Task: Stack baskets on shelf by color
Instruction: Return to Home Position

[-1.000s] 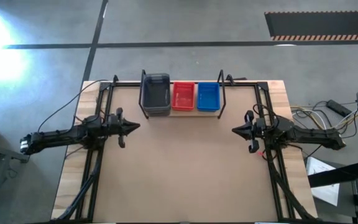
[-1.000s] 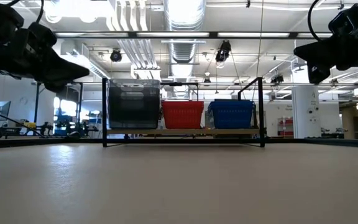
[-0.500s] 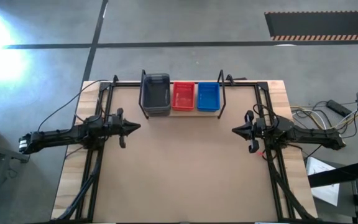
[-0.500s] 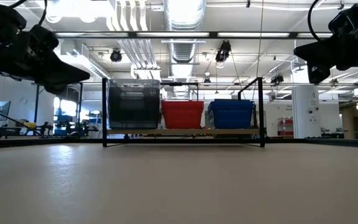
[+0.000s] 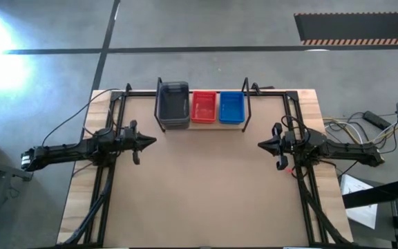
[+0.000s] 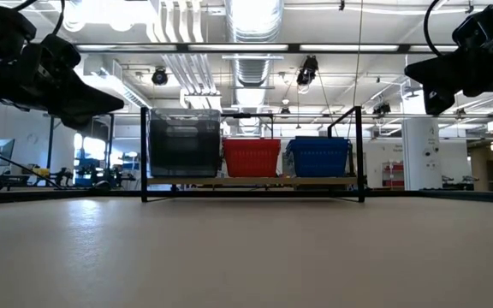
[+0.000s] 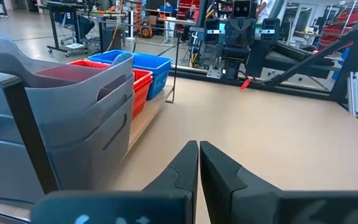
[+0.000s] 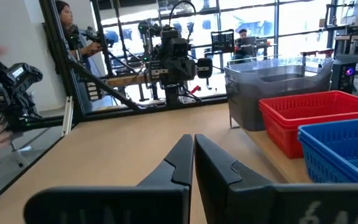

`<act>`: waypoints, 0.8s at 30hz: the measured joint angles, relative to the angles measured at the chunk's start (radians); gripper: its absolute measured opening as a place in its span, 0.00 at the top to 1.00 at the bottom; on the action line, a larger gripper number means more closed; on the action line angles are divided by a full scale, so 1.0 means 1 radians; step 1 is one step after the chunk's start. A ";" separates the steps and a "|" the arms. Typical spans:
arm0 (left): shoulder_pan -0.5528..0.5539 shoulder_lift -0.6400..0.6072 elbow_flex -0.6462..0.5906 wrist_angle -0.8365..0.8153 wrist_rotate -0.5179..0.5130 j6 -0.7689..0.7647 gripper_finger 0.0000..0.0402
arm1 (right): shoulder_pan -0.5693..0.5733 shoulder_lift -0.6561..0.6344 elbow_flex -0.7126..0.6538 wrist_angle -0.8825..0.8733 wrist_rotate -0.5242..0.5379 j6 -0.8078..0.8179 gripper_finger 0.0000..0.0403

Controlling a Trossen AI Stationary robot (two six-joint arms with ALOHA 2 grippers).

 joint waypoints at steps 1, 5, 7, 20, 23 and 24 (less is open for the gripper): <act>0.000 0.001 0.000 0.000 0.000 0.000 1.00 | 0.000 0.000 0.000 0.000 0.000 0.000 0.98; -0.005 -0.010 0.000 -0.009 0.000 -0.002 1.00 | 0.000 0.000 0.000 0.000 0.000 0.000 0.98; -0.020 -0.064 0.000 -0.013 0.000 0.003 1.00 | 0.000 0.000 0.000 0.000 0.000 0.000 0.98; -0.132 -0.194 0.000 -0.040 -0.093 0.035 1.00 | 0.000 0.001 0.000 -0.011 0.010 0.000 0.98; -0.184 -0.194 0.000 -0.039 -0.112 0.097 1.00 | 0.000 0.001 0.000 -0.014 0.010 0.000 0.98; -0.193 -0.194 0.000 -0.041 -0.103 0.109 1.00 | 0.000 0.000 0.000 -0.015 0.010 0.000 0.98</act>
